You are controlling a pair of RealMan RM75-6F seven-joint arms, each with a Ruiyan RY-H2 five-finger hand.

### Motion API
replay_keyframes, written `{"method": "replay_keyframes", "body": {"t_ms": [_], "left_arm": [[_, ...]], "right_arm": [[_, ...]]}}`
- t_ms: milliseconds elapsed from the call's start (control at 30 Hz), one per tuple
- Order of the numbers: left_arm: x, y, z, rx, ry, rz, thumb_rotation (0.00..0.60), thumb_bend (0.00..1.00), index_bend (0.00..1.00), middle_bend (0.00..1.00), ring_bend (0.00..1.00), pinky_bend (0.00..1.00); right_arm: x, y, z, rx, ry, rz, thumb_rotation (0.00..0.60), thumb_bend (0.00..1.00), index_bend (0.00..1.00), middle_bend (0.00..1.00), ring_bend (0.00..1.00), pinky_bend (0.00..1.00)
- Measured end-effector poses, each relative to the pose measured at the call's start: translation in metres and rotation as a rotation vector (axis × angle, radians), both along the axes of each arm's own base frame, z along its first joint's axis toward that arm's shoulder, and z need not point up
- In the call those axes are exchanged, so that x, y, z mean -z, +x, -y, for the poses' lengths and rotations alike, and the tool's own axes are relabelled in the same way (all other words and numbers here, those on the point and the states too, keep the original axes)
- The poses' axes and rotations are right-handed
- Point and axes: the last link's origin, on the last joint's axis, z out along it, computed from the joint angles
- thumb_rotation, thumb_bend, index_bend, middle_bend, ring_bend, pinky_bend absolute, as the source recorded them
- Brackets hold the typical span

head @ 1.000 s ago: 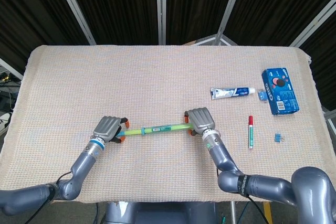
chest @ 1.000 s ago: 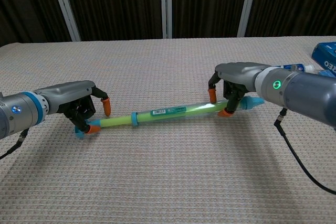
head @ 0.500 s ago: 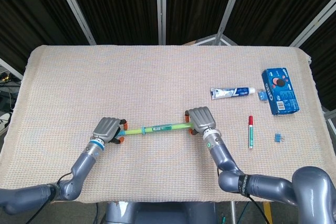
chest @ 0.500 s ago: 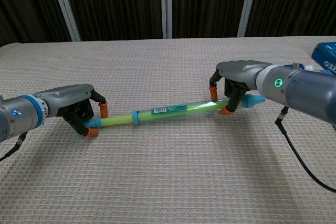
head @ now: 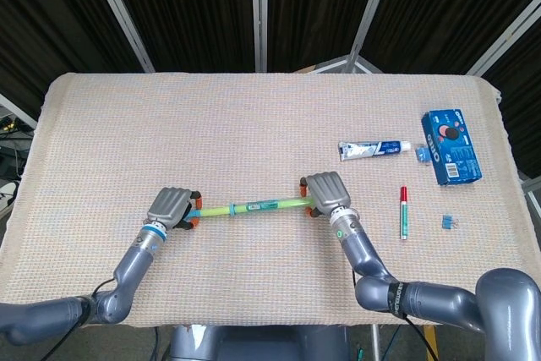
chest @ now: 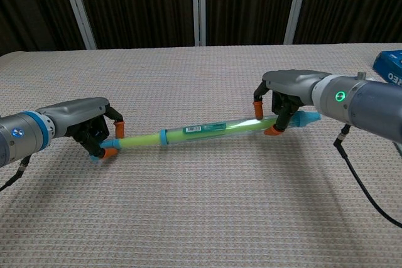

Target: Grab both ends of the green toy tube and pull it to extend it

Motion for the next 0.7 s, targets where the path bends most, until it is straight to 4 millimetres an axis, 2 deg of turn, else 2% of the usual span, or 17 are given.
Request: {"method": "replay_keyframes", "body": {"t_ms": [233, 700], "left_arm": [[-0.011, -0.008, 0.000, 0.004, 0.019, -0.027, 0.600, 0.45, 0.73, 0.88, 0.84, 1.00], [-0.038, -0.043, -0.002, -0.038, 0.060, -0.070, 0.600, 0.45, 0.77, 0.88, 0.83, 1.00]], "right_arm": [[-0.019, -0.006, -0.001, -0.010, -0.027, 0.008, 0.600, 0.43, 0.68, 1.00, 1.00, 1.00], [-0.064, -0.034, -0.003, 0.005, -0.098, -0.001, 0.600, 0.44, 0.69, 1.00, 1.00, 1.00]]}}
